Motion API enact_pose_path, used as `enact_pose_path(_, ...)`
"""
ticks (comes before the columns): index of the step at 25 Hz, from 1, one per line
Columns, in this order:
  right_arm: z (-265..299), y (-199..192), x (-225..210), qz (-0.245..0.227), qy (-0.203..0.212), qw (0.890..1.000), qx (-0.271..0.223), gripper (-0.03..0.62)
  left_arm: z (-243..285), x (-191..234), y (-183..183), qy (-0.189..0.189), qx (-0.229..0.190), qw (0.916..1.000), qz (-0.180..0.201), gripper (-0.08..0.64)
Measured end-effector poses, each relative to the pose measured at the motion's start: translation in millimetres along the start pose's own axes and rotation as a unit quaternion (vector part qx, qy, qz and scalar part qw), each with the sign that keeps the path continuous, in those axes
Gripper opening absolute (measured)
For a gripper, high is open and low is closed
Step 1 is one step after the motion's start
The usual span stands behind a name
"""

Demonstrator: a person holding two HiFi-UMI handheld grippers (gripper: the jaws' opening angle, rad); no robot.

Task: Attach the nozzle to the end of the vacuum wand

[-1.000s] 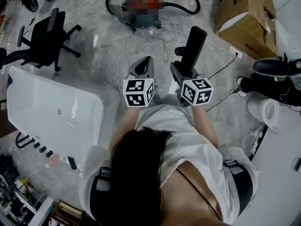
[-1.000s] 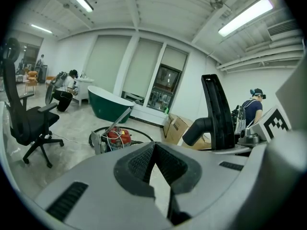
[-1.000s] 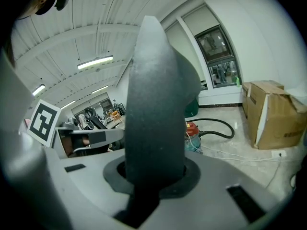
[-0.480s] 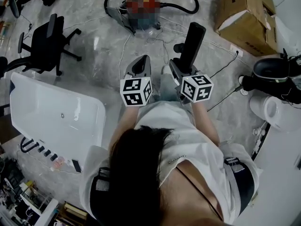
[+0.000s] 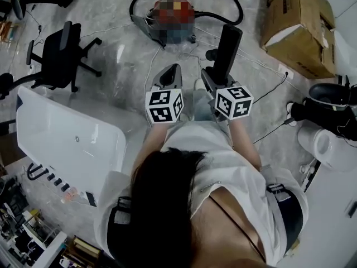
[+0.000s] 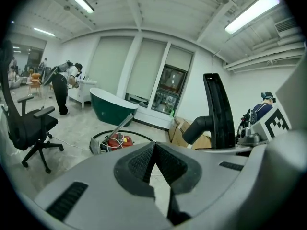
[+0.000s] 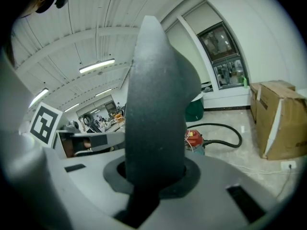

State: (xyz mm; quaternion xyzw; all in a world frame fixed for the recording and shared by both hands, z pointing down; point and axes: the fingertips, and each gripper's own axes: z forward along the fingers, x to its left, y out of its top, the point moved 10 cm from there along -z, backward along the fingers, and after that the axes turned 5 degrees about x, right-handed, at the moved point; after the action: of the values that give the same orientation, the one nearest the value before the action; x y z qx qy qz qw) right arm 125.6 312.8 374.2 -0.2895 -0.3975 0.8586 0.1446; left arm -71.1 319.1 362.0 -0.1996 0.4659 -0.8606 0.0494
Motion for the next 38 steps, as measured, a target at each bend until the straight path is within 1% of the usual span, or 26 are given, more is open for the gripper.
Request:
enact_pose_path(2, 7, 4, -9, 0.004, 0.002, 1.0, 0.007, 0.072, 12, -3, 9, -0.002, -0.004, 1.0, -0.001, 0.002)
enact_pose_path(5, 16, 14, -21, 0.003, 0.009, 1.0, 0.014, 0.072, 30, -8, 24, -0.005, -0.012, 0.9999, 0.011, 0.002)
enact_pose_path(7, 22, 22, -30, -0.002, 0.011, 1.0, 0.018, 0.072, 41, -7, 31, -0.003, -0.013, 0.9998, 0.012, 0.002)
enact_pose_path(12, 35, 45, -52, -0.009, 0.018, 1.0, 0.023, 0.072, 66, -3, 42, 0.011, -0.004, 0.9999, -0.005, 0.002)
enact_pose_path(17, 50, 62, -75, -0.005, 0.032, 0.999, 0.028, 0.072, 84, -4, 55, 0.028, -0.003, 0.9996, -0.006, 0.002)
enact_pose_path(26, 87, 90, -102, -0.016, 0.072, 0.996, 0.052, 0.072, 111, 5, 72, 0.066, 0.003, 0.9977, -0.016, 0.002)
enact_pose_path(34, 113, 117, -130, -0.024, 0.088, 0.994, 0.057, 0.072, 148, 7, 88, 0.082, 0.004, 0.9964, -0.021, 0.002)
enact_pose_path(38, 121, 129, -144, -0.021, 0.098, 0.993, 0.054, 0.072, 166, 7, 93, 0.099, 0.01, 0.9946, -0.03, 0.002)
